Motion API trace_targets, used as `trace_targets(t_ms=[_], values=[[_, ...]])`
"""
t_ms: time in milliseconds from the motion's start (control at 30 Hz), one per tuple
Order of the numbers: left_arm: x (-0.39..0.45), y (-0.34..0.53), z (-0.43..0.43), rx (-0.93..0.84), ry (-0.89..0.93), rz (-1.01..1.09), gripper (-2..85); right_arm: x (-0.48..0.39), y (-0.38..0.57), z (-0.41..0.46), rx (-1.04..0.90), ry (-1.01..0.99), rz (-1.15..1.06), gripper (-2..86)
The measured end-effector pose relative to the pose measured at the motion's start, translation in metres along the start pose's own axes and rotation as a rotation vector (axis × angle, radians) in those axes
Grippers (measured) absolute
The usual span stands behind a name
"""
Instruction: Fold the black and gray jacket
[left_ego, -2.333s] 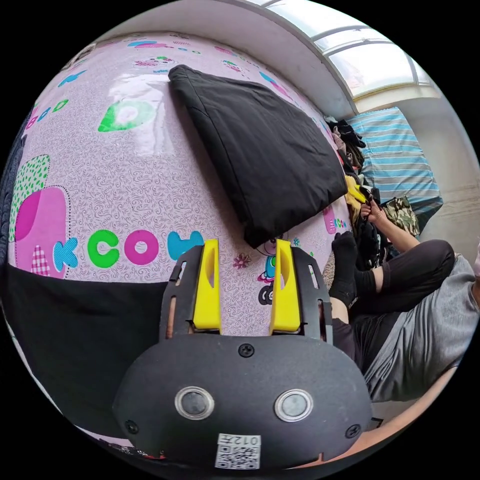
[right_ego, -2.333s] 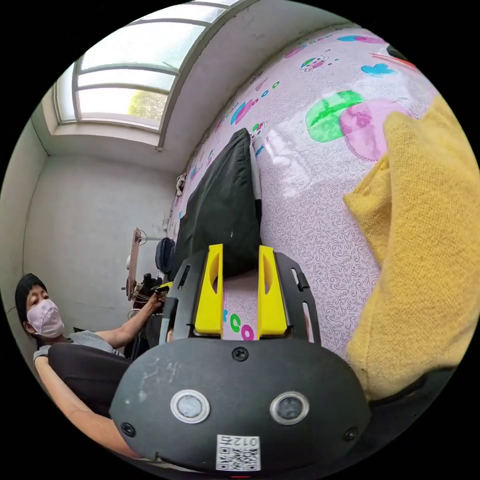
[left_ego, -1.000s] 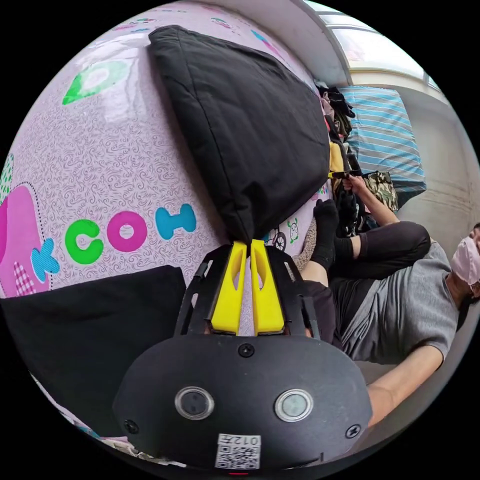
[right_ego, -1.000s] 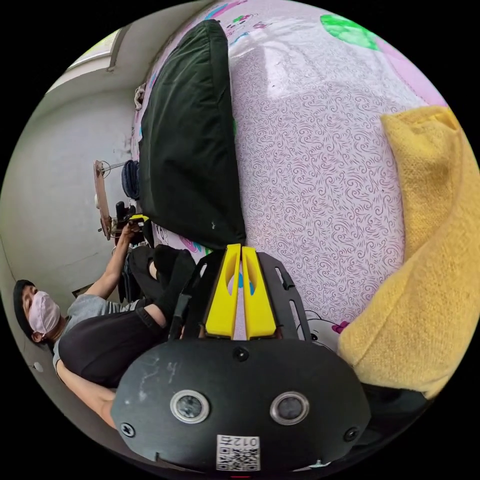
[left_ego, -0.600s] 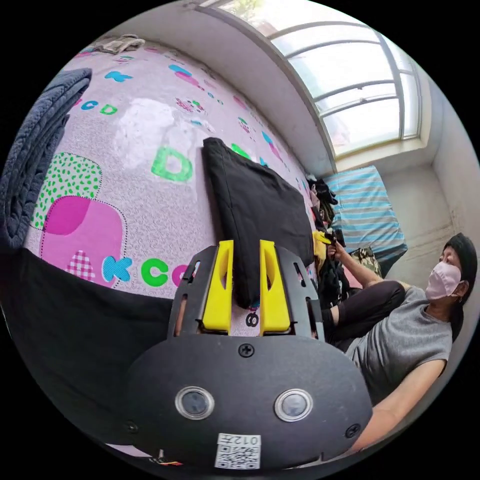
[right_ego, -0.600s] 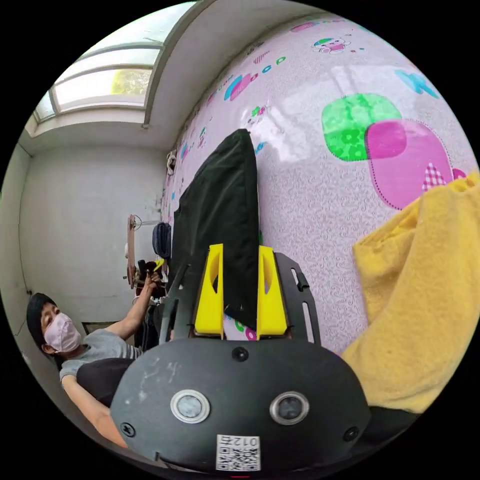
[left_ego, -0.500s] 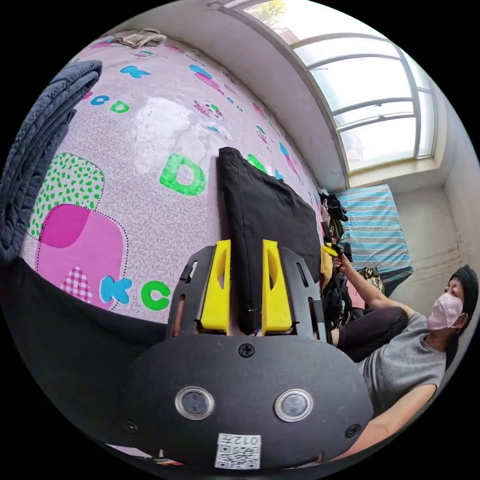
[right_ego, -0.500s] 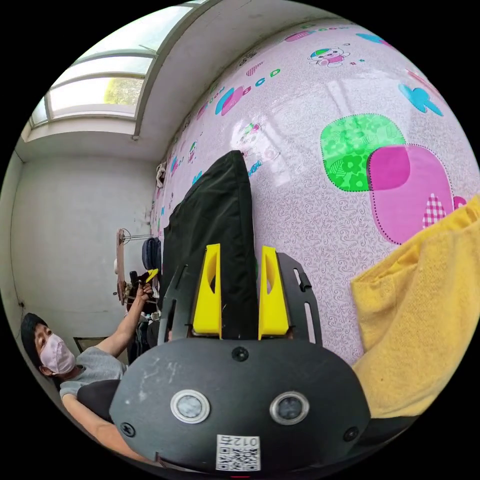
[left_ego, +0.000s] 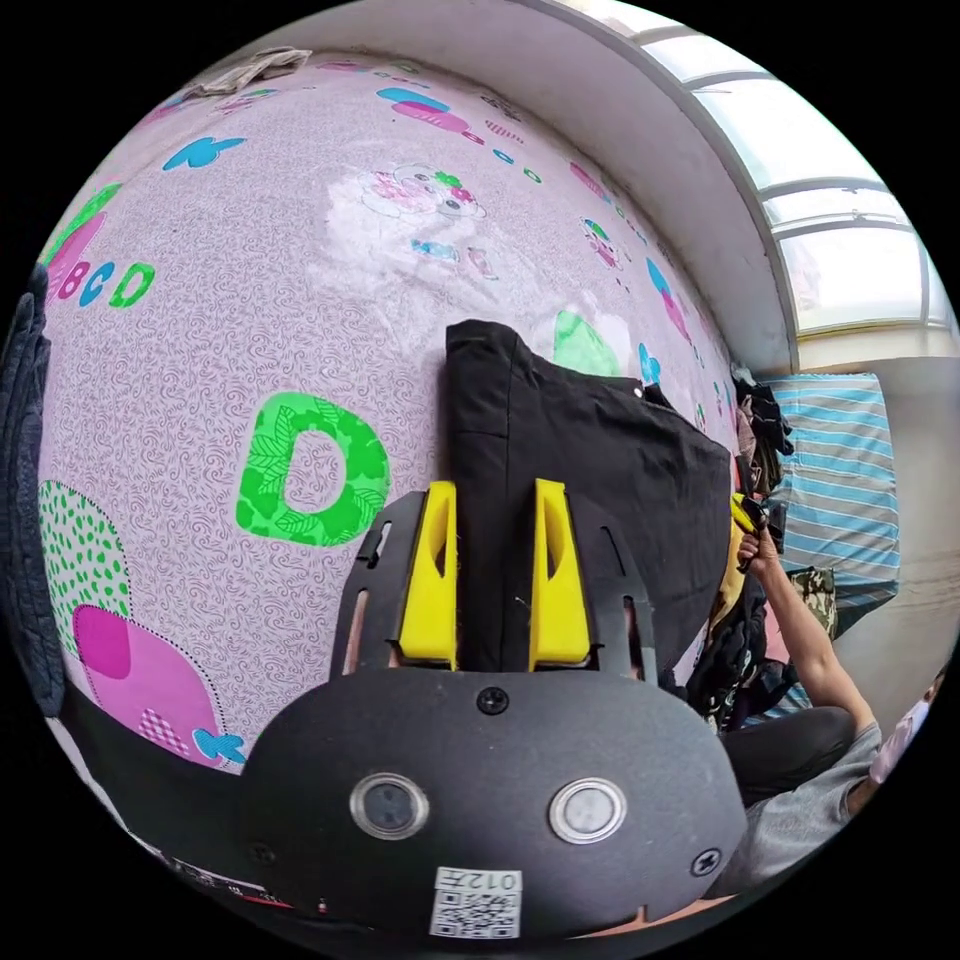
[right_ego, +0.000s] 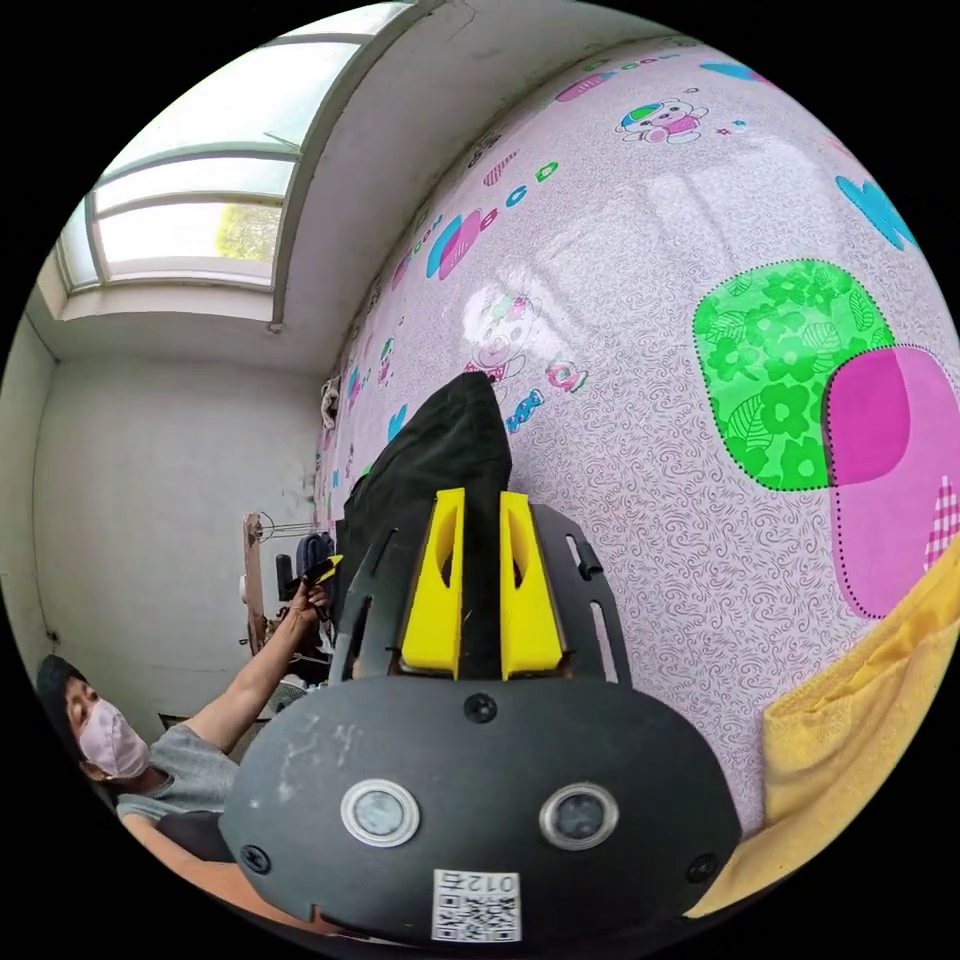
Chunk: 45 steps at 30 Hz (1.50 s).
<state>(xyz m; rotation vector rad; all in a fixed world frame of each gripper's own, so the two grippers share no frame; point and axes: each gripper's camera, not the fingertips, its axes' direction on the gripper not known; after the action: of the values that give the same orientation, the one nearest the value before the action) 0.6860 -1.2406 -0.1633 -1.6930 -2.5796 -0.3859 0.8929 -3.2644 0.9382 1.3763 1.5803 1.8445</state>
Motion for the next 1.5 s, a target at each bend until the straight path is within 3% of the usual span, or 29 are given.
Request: trace_targets(t_ms=[100, 167, 267, 333, 433, 500, 700, 867, 1000, 1300, 1500], values=[[0.02, 0.011, -0.021, 0.054, -0.007, 0.124, 4.6, -0.004, 0.006, -0.013, 0.024, -0.011, -0.129, -0.1], [0.033, 0.021, -0.048, 0.126, 0.068, 0.223, 3.7, 0.004, 0.015, -0.043, 0.089, -0.146, -0.231, -0.6], [0.037, 0.03, -0.077, 0.222, 0.177, 0.347, 2.8, 0.036, 0.018, -0.047, 0.123, -0.182, -0.218, -0.6], [0.024, 0.024, -0.07, 0.216, 0.185, 0.282, 2.5, 0.057, 0.013, -0.032, 0.134, -0.168, -0.174, -0.5], [0.006, 0.015, -0.038, 0.182, 0.168, 0.111, 2.4, 0.086, 0.004, 0.015, 0.115, -0.015, -0.066, 0.3], [0.001, 0.017, -0.013, 0.13, 0.065, -0.035, 2.5, 0.098, 0.004, 0.041, 0.105, 0.071, -0.035, 1.5], [0.031, 0.061, -0.062, 0.284, -0.173, -0.049, 2.4, 0.116, 0.039, 0.053, 0.224, 0.271, -0.061, 6.8], [0.12, 0.136, -0.096, 0.465, -0.193, 0.24, 4.7, 0.054, 0.108, 0.093, 0.251, 0.425, -0.362, 12.7], [0.206, 0.204, -0.054, 0.517, -0.207, 0.356, 9.0, 0.03, 0.166, 0.164, 0.226, 0.472, -0.522, 16.5], [0.232, 0.213, 0.066, 0.323, -0.405, 0.186, 9.9, 0.142, 0.204, 0.324, 0.081, 0.608, -0.554, 22.8], [0.252, 0.215, 0.078, 0.298, -0.501, 0.19, 9.7, 0.192, 0.217, 0.38, 0.064, 0.753, -0.622, 23.1]])
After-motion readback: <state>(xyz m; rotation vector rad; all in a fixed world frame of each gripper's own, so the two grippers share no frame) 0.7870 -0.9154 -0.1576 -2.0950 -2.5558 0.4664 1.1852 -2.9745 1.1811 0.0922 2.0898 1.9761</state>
